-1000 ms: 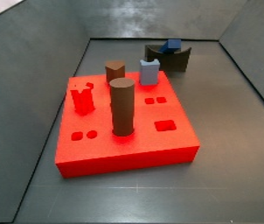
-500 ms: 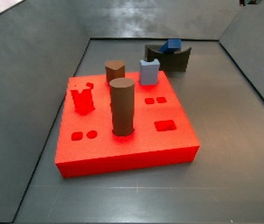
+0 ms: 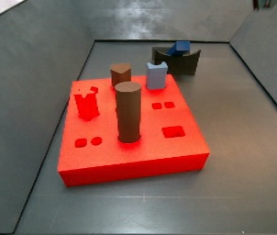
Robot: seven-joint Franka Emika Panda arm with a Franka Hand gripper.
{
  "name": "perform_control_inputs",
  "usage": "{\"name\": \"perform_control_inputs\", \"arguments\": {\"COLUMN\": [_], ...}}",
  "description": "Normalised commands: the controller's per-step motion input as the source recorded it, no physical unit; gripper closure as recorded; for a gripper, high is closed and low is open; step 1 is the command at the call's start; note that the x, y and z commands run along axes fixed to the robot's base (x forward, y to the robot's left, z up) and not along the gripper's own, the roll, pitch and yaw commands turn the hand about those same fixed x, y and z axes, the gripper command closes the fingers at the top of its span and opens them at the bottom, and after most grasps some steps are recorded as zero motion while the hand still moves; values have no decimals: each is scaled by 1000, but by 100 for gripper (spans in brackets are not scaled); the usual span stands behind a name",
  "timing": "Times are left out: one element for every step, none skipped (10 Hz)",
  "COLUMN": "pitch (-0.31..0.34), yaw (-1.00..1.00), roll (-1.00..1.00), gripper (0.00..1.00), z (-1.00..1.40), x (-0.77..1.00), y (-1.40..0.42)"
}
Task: Pick up the rectangle object. Move up. Place the rectangle object on the fixture. Regrasp the rectangle object. Move to above the board. Insert the rectangle object.
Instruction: Regrasp the rectangle object.
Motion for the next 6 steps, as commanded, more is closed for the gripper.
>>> {"name": "perform_control_inputs", "arguments": {"pitch": [-89, -106, -123, -125, -122, -107], "yaw": [220, 165, 102, 64, 39, 4], "roll": [246, 216, 172, 141, 124, 97], "gripper": [0, 0, 0, 0, 0, 0], "z": [-1000, -1000, -1000, -1000, -1000, -1000], "x": [69, 74, 85, 94, 100, 110], "y": [30, 22, 14, 9, 5, 1]}}
